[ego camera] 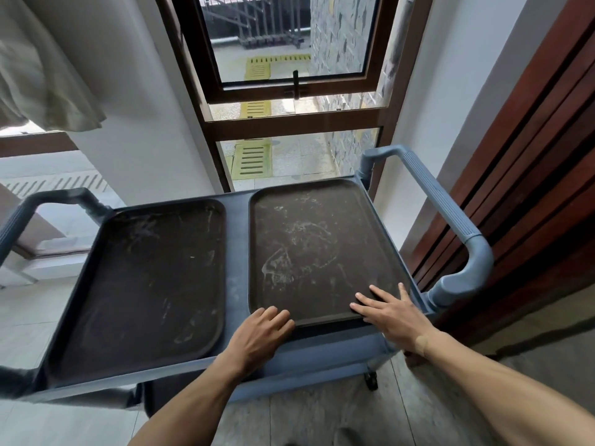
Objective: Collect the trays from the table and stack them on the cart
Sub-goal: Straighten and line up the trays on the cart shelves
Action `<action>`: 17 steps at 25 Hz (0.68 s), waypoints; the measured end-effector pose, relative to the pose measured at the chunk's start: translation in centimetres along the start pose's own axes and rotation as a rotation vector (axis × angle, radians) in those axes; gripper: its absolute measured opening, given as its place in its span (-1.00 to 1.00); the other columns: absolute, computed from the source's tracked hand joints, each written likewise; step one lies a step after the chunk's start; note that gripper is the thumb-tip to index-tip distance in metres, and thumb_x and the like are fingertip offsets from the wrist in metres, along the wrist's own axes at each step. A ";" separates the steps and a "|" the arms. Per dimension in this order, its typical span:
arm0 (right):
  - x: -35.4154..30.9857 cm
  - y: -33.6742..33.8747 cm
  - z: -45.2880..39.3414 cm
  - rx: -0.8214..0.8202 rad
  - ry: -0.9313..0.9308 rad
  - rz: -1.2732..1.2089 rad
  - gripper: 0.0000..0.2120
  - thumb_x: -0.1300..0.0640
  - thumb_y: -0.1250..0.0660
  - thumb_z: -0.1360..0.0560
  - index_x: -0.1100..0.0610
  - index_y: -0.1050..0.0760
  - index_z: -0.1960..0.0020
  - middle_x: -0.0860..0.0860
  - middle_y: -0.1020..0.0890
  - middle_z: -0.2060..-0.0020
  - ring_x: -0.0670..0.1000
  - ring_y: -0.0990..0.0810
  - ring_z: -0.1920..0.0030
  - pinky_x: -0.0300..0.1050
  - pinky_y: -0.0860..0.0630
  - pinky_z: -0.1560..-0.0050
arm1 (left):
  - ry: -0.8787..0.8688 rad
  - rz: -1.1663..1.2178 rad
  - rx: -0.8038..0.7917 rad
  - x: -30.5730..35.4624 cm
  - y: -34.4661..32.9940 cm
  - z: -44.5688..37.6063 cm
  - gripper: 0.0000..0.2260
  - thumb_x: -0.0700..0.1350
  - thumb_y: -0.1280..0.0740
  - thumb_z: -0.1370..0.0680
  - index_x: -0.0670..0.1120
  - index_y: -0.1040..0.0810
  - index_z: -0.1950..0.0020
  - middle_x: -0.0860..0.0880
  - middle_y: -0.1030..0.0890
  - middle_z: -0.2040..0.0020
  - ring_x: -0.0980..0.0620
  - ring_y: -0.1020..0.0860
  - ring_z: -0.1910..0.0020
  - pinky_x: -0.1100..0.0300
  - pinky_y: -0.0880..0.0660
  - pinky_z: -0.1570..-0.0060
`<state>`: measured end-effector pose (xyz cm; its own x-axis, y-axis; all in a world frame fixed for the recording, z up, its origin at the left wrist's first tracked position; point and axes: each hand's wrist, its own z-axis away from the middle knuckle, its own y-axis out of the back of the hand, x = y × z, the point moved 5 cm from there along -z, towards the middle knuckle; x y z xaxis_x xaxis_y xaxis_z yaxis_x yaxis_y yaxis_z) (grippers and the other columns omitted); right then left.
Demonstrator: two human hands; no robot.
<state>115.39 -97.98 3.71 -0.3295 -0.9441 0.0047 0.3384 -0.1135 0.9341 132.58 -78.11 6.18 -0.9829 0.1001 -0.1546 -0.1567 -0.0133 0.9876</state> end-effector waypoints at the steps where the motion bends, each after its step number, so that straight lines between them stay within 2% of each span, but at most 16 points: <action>1: 0.0 0.0 -0.1 0.002 0.000 0.002 -0.53 0.00 0.03 -0.66 -0.22 0.02 -0.53 -0.22 -0.04 -0.54 0.02 0.07 -0.55 0.49 0.06 -0.37 | 0.011 0.002 -0.001 0.0 0.2 0.0 -0.73 -0.20 -0.39 -0.17 -0.04 -0.54 0.16 0.01 -0.52 0.23 -0.01 -0.45 0.36 0.15 -0.42 0.44; 7: 1.8 -0.5 -0.4 -0.038 -0.025 -0.043 -0.57 -0.13 0.04 -0.64 -0.30 -0.06 -0.50 -0.28 -0.07 -0.52 -0.02 0.02 -0.55 0.42 0.02 -0.41 | 0.140 0.068 0.016 1.2 -0.1 -1.2 -0.77 -0.19 -0.44 -0.26 0.00 -0.52 0.14 0.02 -0.53 0.20 -0.02 -0.50 0.31 0.14 -0.41 0.42; 11: 2.5 -0.9 -0.5 -0.014 -0.051 -0.158 -0.62 -0.16 0.01 -0.63 -0.32 -0.25 -0.42 -0.27 -0.16 -0.50 -0.06 -0.05 -0.53 0.40 0.06 -0.42 | 0.270 0.161 0.019 1.3 -1.1 -1.7 -0.86 -0.05 -0.48 -0.41 0.03 -0.52 0.19 0.05 -0.55 0.24 -0.01 -0.53 0.29 0.16 -0.44 0.41; 14: 2.4 -1.0 0.0 0.005 -0.073 -0.175 -0.61 -0.21 0.01 -0.61 -0.30 -0.29 -0.42 -0.22 -0.19 -0.51 -0.08 -0.06 -0.52 0.38 0.09 -0.43 | 0.340 0.256 0.013 0.9 -1.8 -1.8 -0.91 -0.02 -0.38 -0.51 0.00 -0.53 0.15 0.02 -0.56 0.19 -0.06 -0.54 0.23 0.13 -0.44 0.33; 17: 2.3 -1.4 0.6 0.030 -0.067 -0.142 -0.49 -0.35 0.02 -0.54 -0.27 -0.22 -0.46 -0.19 -0.16 -0.52 -0.07 -0.04 -0.53 0.36 0.12 -0.44 | 0.415 0.277 0.005 0.8 -2.4 -1.8 -0.74 0.13 -0.18 -0.58 0.01 -0.56 0.00 0.00 -0.57 0.05 -0.07 -0.53 0.09 0.07 -0.48 0.16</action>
<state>113.62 -99.77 2.63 -0.4303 -0.8965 -0.1053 0.2586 -0.2342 0.9372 131.94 -79.76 3.66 -0.9433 -0.3111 0.1158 0.1148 0.0214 0.9932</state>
